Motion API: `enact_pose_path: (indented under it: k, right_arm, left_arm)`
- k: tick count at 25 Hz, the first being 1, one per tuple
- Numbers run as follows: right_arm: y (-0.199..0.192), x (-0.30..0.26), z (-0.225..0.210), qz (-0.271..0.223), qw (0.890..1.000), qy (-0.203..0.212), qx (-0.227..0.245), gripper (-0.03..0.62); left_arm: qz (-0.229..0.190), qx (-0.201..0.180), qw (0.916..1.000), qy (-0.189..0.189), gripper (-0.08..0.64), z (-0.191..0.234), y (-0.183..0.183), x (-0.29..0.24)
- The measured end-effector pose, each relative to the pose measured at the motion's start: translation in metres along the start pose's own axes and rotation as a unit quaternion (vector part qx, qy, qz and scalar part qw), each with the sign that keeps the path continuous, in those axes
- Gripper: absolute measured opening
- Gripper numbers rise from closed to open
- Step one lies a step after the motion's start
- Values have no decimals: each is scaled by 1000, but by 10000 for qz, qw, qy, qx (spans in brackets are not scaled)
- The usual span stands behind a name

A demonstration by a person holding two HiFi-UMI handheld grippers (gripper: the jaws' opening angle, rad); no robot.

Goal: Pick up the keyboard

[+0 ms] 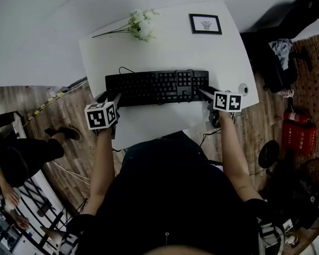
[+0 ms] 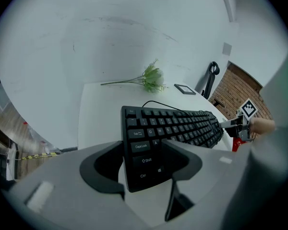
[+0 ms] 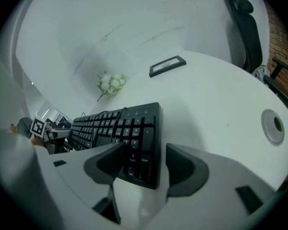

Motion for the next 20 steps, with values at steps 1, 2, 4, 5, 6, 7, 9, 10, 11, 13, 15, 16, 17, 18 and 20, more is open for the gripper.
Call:
enact_pose_path:
  k: [1,2,4,5,6,7,9,10,11,13,15,16,17,18,20]
  right_arm:
    - [0,-1,0,15,10000,16,-29,242]
    - [0,-1,1,31,10000,28,-35,242]
    - [0,-3,4,106,9999,76,-71,241]
    - [-1,-4,5,156,9998,97,-108,233]
    - [-1,-4,5,200,9997,100,-134,233]
    - [-1,-4,5,235,9996,88,-146,234]
    - [0,-4,4,281,9995,54,-139,233]
    - [0,-3,4,298,9995,41,-121,233]
    - [0,-3,4,313,9995,32,-100,233]
    - [0,-2,4,334,9994,9,-67,232]
    - [0,-1,4,327,9994,-18,-57,232]
    - [1,0,5,298,9995,-25,-60,232]
    - [2,2,6,244,9997,-29,-57,232]
    - [4,5,8,169,9998,-37,-42,232]
    - [10,14,13,-20,10000,-71,22,232]
  left_arm:
    - [0,-7,10000,9,258,0,1,0]
    - [-1,-14,10000,22,258,1,1,0]
    - [15,-8,10000,57,258,2,0,1]
    - [30,3,10000,70,258,3,-1,1]
    - [42,15,10000,77,258,3,-2,1]
    - [50,23,10000,82,258,3,-2,0]
    - [57,37,9999,97,258,3,-2,-1]
    - [57,47,9999,110,258,3,-3,-1]
    - [54,58,9999,122,258,2,-3,0]
    - [41,72,9999,136,258,1,-3,1]
    - [2,40,9999,153,258,0,-1,2]
    - [-35,10,9999,162,258,0,1,3]
    - [-83,-17,9998,163,258,0,2,5]
    - [-139,-36,9998,157,258,0,4,7]
    - [-272,-57,9995,137,258,-1,7,14]
Point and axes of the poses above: the fingertips, and each gripper's own axes: x backward along the fingers, z to its left, y out of its top, the point moved 2 cm from there along x, backward along the fingers, and after that the axes turned 12 degrees about -y, right-handed, at the moved point
